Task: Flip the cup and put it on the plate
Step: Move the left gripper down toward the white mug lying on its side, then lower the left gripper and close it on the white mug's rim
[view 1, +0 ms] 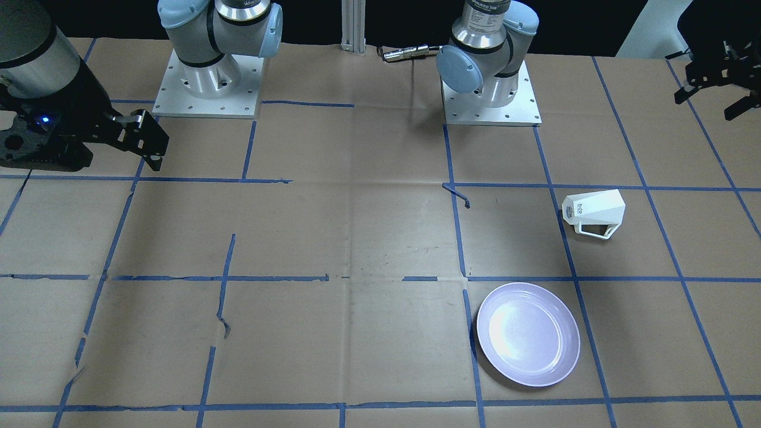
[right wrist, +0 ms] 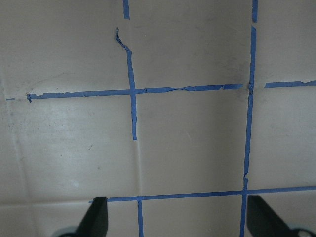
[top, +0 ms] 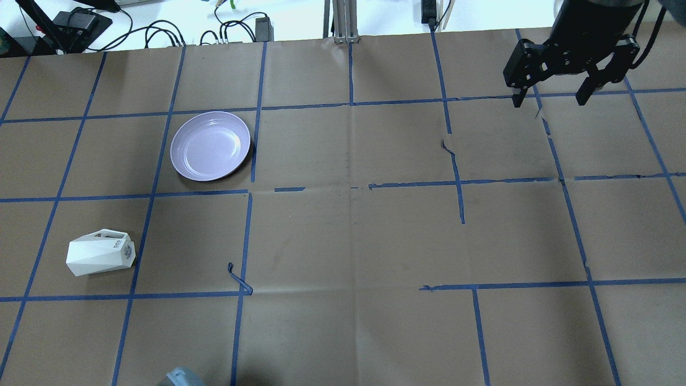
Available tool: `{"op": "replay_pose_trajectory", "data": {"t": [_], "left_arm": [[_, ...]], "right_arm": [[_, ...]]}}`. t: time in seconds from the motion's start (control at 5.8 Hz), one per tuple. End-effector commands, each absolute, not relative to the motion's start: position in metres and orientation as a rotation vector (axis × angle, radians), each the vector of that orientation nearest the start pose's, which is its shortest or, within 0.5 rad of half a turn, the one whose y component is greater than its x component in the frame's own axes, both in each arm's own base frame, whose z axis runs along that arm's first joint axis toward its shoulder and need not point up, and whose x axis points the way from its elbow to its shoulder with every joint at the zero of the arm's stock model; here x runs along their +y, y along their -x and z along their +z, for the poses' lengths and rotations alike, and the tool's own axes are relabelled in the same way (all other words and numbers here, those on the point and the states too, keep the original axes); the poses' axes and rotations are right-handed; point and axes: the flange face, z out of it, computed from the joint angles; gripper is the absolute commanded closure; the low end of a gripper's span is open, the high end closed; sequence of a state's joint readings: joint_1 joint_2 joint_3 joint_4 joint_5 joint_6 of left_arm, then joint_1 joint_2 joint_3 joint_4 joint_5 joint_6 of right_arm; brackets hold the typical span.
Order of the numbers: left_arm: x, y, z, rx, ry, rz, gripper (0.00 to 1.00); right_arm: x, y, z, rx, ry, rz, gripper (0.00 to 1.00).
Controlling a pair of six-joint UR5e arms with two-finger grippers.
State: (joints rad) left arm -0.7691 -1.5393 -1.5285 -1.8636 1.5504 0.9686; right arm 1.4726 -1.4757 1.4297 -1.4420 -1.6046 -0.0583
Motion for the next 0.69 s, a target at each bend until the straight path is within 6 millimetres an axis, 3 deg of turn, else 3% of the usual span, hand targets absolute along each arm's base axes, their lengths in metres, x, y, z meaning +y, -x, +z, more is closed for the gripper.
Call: {"op": "replay_pose_trajectory", "data": {"t": [0.0,0.17,0.52], "left_arm": [[-0.399,-0.292,0.461,3.455,-0.109,0.192,0.02],[-0.397,-0.335,0.415,3.547,-0.128,0.232,0.02],[-0.416,-0.369,0.321,3.726,-0.264,0.282,0.02]], "right_arm": [[-0.533,-0.078,0.496,3.165,-0.061,0.135,0.00],[-0.533,-0.078,0.496,3.165,-0.061,0.135,0.00],[-0.533,-0.078,0.496,3.165,-0.061,0.135,0.00]]}}
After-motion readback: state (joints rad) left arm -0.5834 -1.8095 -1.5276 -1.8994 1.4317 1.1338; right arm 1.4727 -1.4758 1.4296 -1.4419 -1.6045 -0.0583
